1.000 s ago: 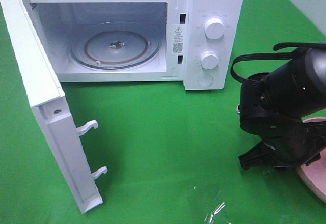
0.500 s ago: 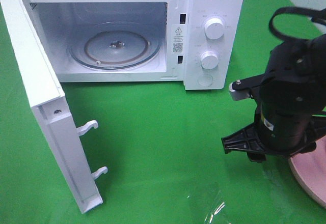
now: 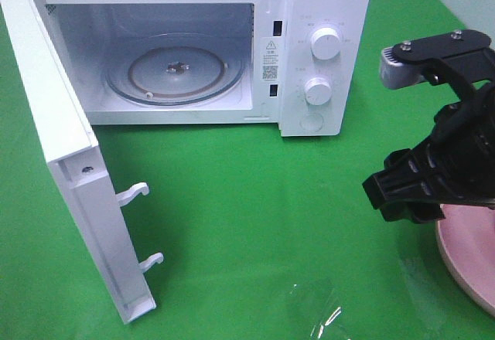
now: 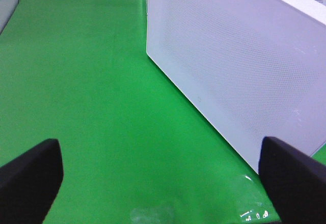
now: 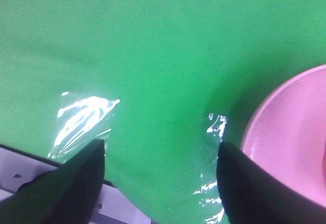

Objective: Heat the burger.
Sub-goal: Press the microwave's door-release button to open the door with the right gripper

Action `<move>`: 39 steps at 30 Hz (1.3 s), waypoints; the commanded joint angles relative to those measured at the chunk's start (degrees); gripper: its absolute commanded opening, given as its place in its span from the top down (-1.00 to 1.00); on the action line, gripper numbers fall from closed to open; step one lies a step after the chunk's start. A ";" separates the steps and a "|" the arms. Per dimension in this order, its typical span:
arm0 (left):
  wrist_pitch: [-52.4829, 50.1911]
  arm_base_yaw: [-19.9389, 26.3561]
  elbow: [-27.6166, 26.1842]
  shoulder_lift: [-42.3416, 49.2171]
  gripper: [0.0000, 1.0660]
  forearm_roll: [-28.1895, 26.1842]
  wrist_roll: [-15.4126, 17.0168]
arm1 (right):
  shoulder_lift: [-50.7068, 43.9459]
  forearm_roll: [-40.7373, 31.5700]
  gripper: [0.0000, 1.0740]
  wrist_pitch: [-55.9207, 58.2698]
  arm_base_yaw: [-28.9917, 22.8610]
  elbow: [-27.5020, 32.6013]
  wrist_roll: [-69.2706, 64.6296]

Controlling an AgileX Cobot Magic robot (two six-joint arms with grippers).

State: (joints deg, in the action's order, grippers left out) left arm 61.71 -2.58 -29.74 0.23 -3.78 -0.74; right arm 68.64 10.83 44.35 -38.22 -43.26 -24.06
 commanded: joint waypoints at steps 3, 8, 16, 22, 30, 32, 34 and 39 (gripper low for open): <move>-0.46 0.29 0.17 0.92 -0.81 -0.46 -0.11 | -5.56 -5.96 -0.32 3.27 -0.11 0.11 8.71; -0.46 0.29 0.17 0.92 -0.81 -0.46 -0.11 | -8.65 -6.65 -0.33 5.96 -0.11 0.11 9.63; -0.46 0.29 0.17 0.92 -0.81 -0.46 -0.11 | -17.88 -6.25 -0.33 10.49 -0.11 2.18 9.97; -0.46 0.29 0.17 0.92 -0.81 -0.46 -0.11 | -30.42 -5.79 -0.33 10.43 0.17 7.56 11.23; -0.46 0.29 0.17 0.92 -0.81 -0.46 -0.11 | -39.59 -6.70 -0.34 10.60 9.34 10.14 12.72; -0.46 0.29 0.17 0.92 -0.81 -0.46 -0.11 | -41.14 -6.70 -0.34 10.60 11.06 10.26 13.35; -0.46 0.29 0.17 0.92 -0.81 -0.46 -0.11 | -47.27 -6.76 -0.34 10.43 17.02 10.94 14.44; -0.46 0.29 0.17 0.92 -0.81 -0.46 -0.11 | -52.02 -6.70 -0.34 10.43 21.03 11.75 14.44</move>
State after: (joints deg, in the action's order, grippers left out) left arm 61.71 -2.58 -29.74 0.23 -3.78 -0.74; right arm 17.36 4.30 54.95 -17.93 -31.74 -10.60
